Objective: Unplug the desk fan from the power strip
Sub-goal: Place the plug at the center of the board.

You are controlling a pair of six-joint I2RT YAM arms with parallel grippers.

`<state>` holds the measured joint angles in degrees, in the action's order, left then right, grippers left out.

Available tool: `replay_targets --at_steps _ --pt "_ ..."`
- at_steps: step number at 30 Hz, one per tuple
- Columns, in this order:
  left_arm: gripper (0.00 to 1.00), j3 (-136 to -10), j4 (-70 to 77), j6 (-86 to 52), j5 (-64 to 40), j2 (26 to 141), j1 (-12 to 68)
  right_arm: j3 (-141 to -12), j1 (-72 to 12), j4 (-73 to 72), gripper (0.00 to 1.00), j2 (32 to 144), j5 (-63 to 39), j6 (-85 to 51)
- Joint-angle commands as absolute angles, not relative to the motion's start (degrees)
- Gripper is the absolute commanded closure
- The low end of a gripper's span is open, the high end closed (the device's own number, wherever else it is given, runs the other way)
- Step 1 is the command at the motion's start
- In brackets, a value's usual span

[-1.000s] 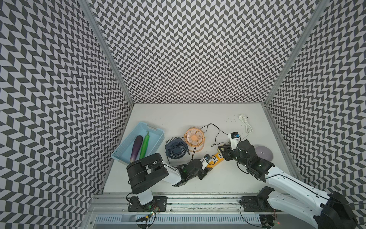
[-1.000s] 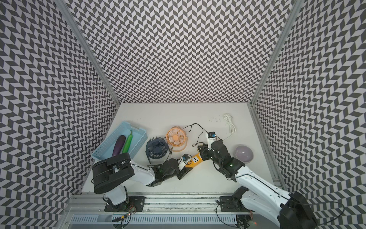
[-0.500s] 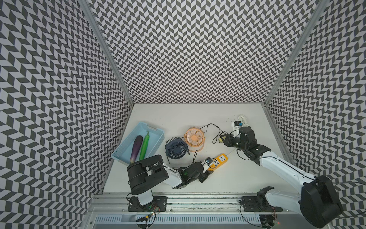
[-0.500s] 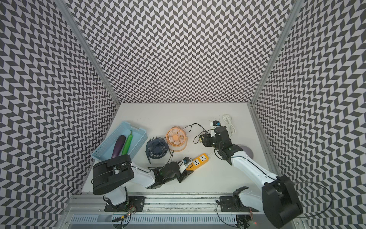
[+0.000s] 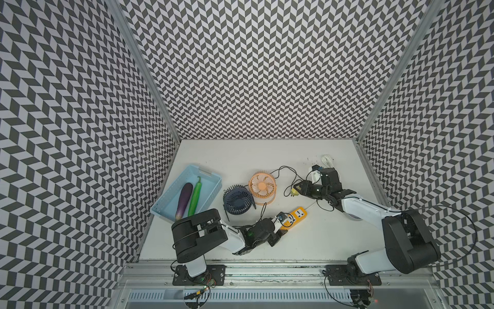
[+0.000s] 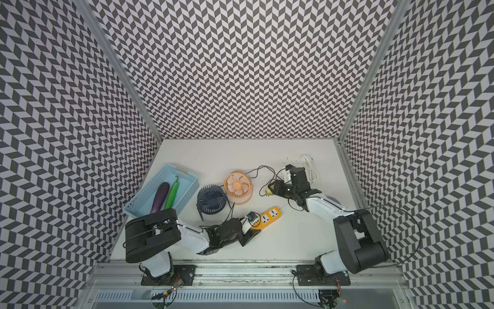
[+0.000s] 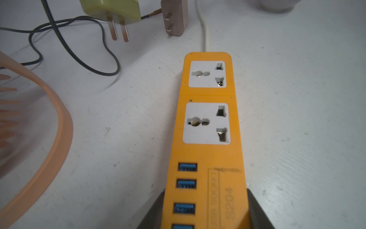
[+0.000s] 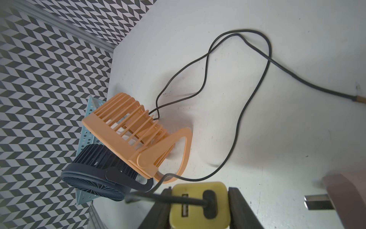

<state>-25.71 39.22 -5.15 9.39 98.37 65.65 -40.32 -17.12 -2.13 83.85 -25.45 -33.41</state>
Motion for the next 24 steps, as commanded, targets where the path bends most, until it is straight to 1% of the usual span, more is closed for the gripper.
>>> replay_targets --at_steps 1,5,9,11,14,17,21,24 --pt "0.65 -26.0 41.3 -5.0 9.8 98.3 66.1 -38.7 -16.2 -7.9 0.76 85.6 -28.6 -35.0" --pt "0.64 -26.0 41.3 -5.2 9.7 98.5 66.0 -36.9 -15.0 -11.0 0.75 87.3 -31.4 -36.6" --pt "0.64 -26.1 41.3 -5.1 9.7 98.5 66.1 -35.0 -14.2 -14.0 0.71 88.8 -33.4 -38.2" --pt "0.64 -26.2 41.2 -5.1 9.7 98.5 66.1 -34.5 -13.9 -14.7 0.65 89.3 -33.9 -38.5" --pt "0.64 -26.4 41.0 -5.1 9.7 98.5 66.0 -34.4 -13.7 -14.5 0.51 89.5 -33.5 -38.4" --pt "0.64 -26.5 40.9 -5.2 9.7 98.6 66.1 -34.5 -13.4 -13.9 0.43 89.0 -33.5 -38.0" --pt "0.64 -26.7 40.7 -5.2 9.6 98.9 66.0 -34.8 -13.0 -12.5 0.34 87.2 -33.0 -37.3" --pt "0.64 -27.3 40.5 -5.0 9.7 99.3 66.1 -34.2 -12.6 -11.9 0.32 85.0 -32.7 -37.0"
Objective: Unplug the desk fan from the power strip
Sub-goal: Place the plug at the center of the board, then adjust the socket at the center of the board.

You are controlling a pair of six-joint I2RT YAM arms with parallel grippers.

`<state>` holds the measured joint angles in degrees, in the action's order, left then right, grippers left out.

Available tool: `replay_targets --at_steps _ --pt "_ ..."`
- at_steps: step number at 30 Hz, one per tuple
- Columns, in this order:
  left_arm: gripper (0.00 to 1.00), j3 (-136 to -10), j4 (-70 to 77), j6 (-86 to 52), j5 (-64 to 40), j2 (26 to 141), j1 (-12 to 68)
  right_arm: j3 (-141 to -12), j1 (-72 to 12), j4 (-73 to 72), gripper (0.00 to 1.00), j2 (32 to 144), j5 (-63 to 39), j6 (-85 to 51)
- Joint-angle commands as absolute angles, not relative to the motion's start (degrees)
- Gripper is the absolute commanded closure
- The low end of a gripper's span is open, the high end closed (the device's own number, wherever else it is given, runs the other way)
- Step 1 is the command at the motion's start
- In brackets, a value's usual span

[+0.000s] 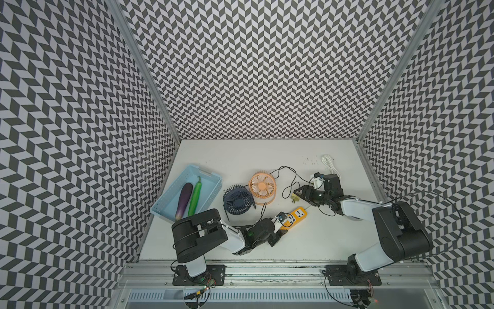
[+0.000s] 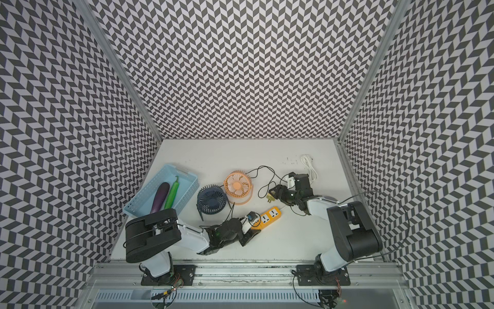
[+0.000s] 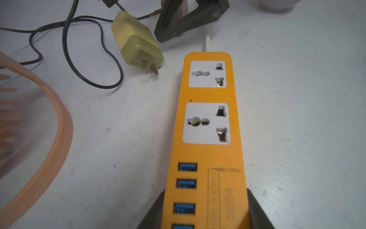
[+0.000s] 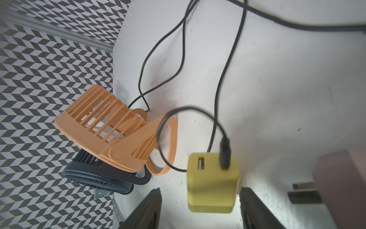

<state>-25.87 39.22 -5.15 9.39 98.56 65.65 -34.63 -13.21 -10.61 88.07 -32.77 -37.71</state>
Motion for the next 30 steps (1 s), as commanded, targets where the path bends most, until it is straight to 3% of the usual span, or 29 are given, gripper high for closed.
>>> replay_targets --at_steps 1,18,25,30 --pt "0.64 -27.5 40.3 -4.9 9.7 99.4 66.0 -34.0 -12.6 -11.1 0.32 83.8 -32.1 -36.8" --pt "0.59 -39.6 35.1 -0.7 7.7 108.1 65.5 -30.5 -9.9 -3.2 0.30 65.5 -24.7 -33.7" --pt "0.45 -43.6 32.9 0.1 7.0 110.4 64.4 -28.4 -7.9 -3.1 0.29 63.1 -25.0 -32.7" --pt "0.32 -43.3 32.6 -1.2 10.0 108.9 64.4 -29.1 -7.8 -1.5 0.22 62.7 -23.4 -31.4"
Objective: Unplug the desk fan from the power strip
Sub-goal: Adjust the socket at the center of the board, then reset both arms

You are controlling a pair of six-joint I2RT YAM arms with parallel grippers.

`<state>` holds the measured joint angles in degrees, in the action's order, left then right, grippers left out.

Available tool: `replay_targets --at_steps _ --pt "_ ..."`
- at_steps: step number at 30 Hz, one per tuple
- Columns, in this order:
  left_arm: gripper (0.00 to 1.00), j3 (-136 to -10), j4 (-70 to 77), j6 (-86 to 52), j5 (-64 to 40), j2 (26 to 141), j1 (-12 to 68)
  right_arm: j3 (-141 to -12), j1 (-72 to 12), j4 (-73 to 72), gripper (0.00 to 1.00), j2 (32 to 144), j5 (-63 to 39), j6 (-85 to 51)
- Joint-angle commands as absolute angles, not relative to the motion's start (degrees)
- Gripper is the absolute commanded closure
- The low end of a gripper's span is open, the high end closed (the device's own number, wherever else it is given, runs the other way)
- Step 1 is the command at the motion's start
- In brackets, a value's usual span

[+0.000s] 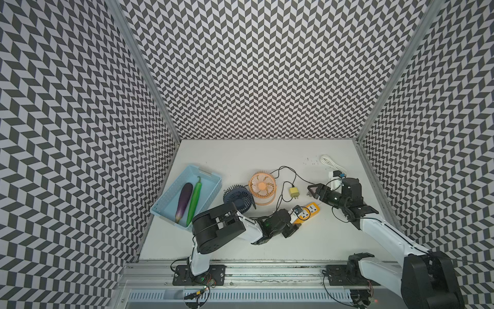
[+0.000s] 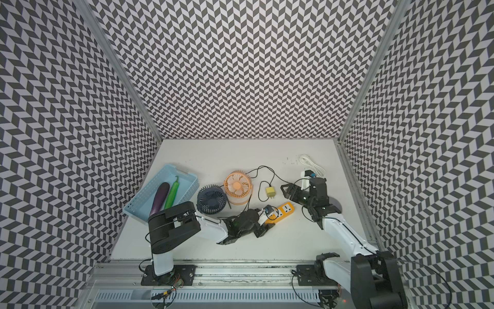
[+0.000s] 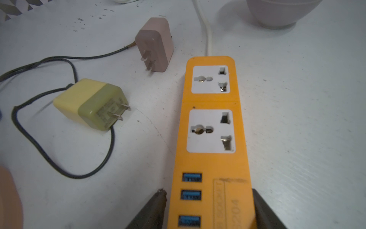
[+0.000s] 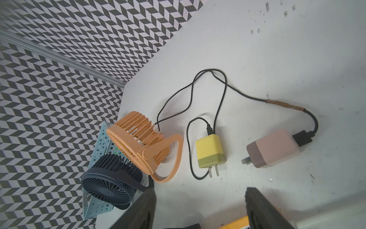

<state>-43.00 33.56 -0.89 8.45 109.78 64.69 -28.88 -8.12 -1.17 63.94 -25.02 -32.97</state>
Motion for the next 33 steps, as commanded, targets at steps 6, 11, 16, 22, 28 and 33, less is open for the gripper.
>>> replay_targets --at_steps 6,11,16,22,28,33 --pt "0.25 -40.1 33.6 -2.8 13.1 103.3 64.7 -29.5 -7.8 -1.9 0.01 62.6 -24.0 -30.9" --pt "0.00 -37.1 33.8 -5.4 14.3 97.1 64.8 -30.3 -7.9 -2.0 0.00 62.6 -24.2 -30.4" --pt "0.00 -36.8 31.0 -5.3 18.0 90.4 64.9 -32.2 -7.9 -1.5 0.00 63.5 -22.9 -29.8" --pt "0.00 -42.8 23.1 -3.5 22.1 85.1 63.3 -36.3 -8.0 -2.6 0.00 64.3 -21.1 -31.0" --pt "0.00 -52.5 13.3 -2.2 28.8 81.9 57.1 -43.6 -9.3 -0.4 0.00 67.9 -13.5 -30.4" --pt "0.00 -56.9 9.6 -2.4 29.7 79.4 47.9 -47.3 -9.4 -2.7 0.00 70.2 -4.9 -29.6"
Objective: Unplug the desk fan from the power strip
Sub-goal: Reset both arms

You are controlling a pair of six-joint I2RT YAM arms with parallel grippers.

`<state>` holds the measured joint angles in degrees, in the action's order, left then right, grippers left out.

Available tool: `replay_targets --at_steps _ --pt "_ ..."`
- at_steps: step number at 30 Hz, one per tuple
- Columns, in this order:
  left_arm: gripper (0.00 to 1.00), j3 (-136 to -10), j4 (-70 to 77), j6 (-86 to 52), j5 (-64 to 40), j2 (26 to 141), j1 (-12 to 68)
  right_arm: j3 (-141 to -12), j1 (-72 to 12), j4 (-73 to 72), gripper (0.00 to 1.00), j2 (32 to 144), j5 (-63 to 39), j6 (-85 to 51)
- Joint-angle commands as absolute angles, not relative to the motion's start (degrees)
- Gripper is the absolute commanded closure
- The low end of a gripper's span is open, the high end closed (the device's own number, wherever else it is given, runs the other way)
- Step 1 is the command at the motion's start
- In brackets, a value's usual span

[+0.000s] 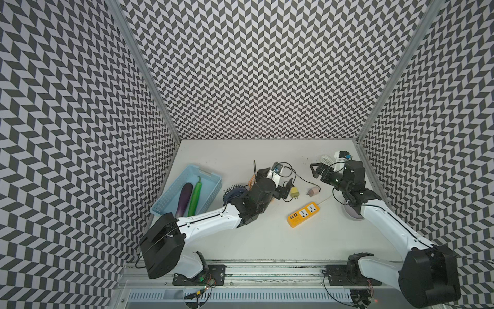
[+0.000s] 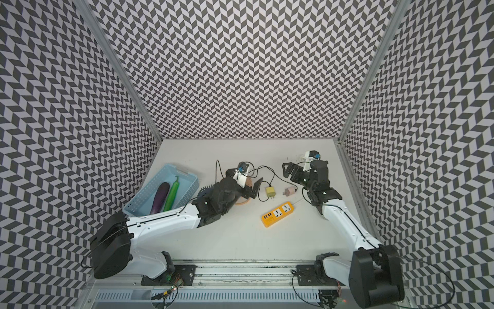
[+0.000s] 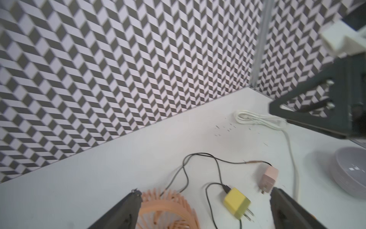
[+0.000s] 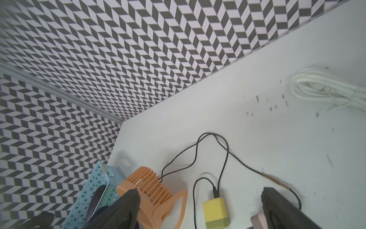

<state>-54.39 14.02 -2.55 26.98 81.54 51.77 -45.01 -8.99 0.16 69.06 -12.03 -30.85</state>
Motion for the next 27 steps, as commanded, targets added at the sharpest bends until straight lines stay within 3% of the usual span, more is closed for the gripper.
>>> replay_targets --at_steps 1,8,17,27 --pt "0.00 -57.3 9.0 -2.6 29.4 78.9 45.5 -48.1 -9.4 -3.0 0.00 70.8 -3.7 -28.5" --pt "0.00 -56.8 4.9 -4.4 25.1 76.8 25.3 -43.9 -9.2 -16.8 0.00 70.1 13.4 -18.7" --pt "0.00 -41.3 17.3 -1.4 21.8 78.1 4.5 -36.2 -8.5 -25.9 0.01 70.8 25.8 -9.0" --pt "0.01 -23.4 52.2 -0.3 12.9 84.8 3.2 -22.4 -7.0 -43.6 0.00 74.5 29.9 -7.5"
